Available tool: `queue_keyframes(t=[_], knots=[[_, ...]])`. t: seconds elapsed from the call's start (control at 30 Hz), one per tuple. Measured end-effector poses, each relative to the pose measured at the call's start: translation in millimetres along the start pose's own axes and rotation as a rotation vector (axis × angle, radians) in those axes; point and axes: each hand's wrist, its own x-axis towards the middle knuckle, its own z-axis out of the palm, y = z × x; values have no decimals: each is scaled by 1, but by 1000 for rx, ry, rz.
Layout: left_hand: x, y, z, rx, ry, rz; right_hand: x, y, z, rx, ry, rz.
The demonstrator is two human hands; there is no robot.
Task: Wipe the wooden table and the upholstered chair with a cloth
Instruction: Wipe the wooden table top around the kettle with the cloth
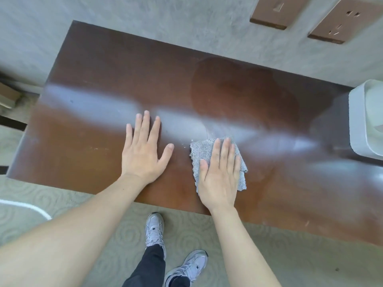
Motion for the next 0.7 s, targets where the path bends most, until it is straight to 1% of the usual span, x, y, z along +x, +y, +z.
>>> queue_keyframes(t=[0.07,0.13,0.2,0.33,0.47,0.57,0.7], knots=[[20,-17,-1,124,-59,16,12,-9,6,-53,54,38],[30,-23,2,186,-82,11,37,-15,7,-101,57,43],[31,-23,6,193,-68,16,71,-21,2,-131,52,61],[31,-25,7,190,-41,25,144,-36,-12,-171,95,103],[30,-26,11,186,-5,45,202,-53,-19,-139,104,67],[30,-26,11,198,2,46,214,-58,-20,-108,105,26],[29,-25,9,198,-8,50,186,-54,-21,-129,95,-87]])
